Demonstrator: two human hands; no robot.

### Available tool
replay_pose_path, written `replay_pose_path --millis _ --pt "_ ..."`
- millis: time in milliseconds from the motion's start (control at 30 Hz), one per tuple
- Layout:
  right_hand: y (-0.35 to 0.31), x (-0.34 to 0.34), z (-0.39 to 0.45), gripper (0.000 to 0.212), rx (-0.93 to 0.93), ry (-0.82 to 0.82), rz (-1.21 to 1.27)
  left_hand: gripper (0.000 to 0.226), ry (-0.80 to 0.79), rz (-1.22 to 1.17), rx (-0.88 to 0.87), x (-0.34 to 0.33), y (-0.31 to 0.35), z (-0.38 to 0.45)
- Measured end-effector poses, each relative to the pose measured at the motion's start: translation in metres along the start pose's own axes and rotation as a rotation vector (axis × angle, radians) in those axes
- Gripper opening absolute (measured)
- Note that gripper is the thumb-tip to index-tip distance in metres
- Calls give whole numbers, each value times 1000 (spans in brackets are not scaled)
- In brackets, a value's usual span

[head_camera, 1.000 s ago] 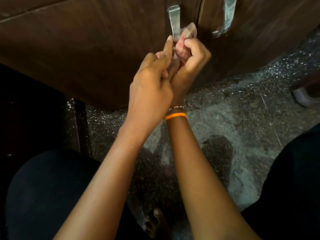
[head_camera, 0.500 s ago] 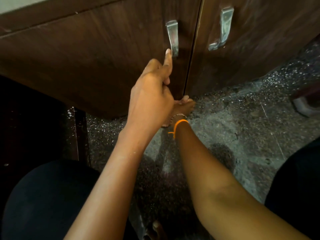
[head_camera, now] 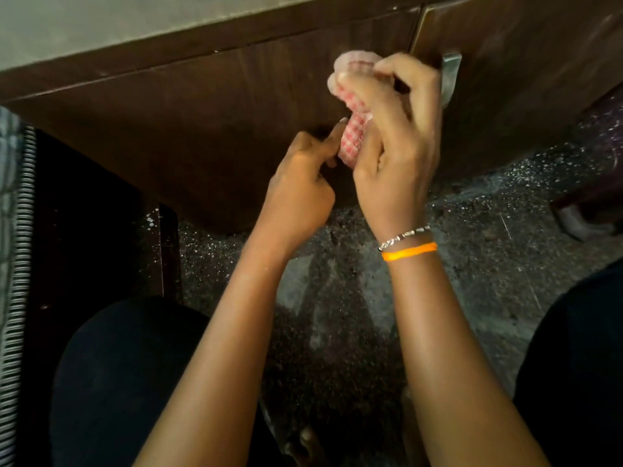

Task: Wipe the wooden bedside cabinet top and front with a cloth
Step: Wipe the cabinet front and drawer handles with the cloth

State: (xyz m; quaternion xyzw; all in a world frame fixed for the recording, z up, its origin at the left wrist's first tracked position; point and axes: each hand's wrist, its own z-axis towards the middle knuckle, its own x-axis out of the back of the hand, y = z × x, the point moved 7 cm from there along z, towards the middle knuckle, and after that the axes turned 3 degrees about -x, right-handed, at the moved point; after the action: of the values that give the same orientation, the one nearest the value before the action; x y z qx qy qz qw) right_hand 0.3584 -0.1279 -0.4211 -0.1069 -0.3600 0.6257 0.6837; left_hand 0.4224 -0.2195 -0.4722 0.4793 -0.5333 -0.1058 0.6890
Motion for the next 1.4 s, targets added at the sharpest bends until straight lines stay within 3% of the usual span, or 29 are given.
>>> replay_pose_path --millis 100,300,433,567,733,900,1033,1133,1233,1300,1400 --pt "8 -11 -13 30 15 40 -90 70 27 59 84 8 -8 -8" --pt "26 -19 -32 24 14 76 33 68 48 95 171 16 -13 -22" --pt "44 -29 -47 27 -34 -22 58 71 67 140 180 18 -15 -29" --pt "66 -31 -59 31 -215 -163 51 74 56 163 179 19 -12 -35" --pt "58 3 -45 34 -303 -34 91 75 49 202 118 14 3 -37" --pt "24 36 -7 41 -151 109 84 74 34 177 85 2 21 -39" --pt "7 15 0 37 37 -104 -28 72 48 152 134 3 21 -39" --pt "21 -4 -25 30 7 -245 -102 71 67 142 182 6 15 -40" --pt "40 -17 -51 36 -35 -385 -189 71 74 169 215 8 10 -39" --pt "53 -12 -59 36 -97 -391 -137 71 75 200 210 7 10 -42" --pt "51 6 -43 36 -181 -251 -21 71 88 232 187 10 17 -40"
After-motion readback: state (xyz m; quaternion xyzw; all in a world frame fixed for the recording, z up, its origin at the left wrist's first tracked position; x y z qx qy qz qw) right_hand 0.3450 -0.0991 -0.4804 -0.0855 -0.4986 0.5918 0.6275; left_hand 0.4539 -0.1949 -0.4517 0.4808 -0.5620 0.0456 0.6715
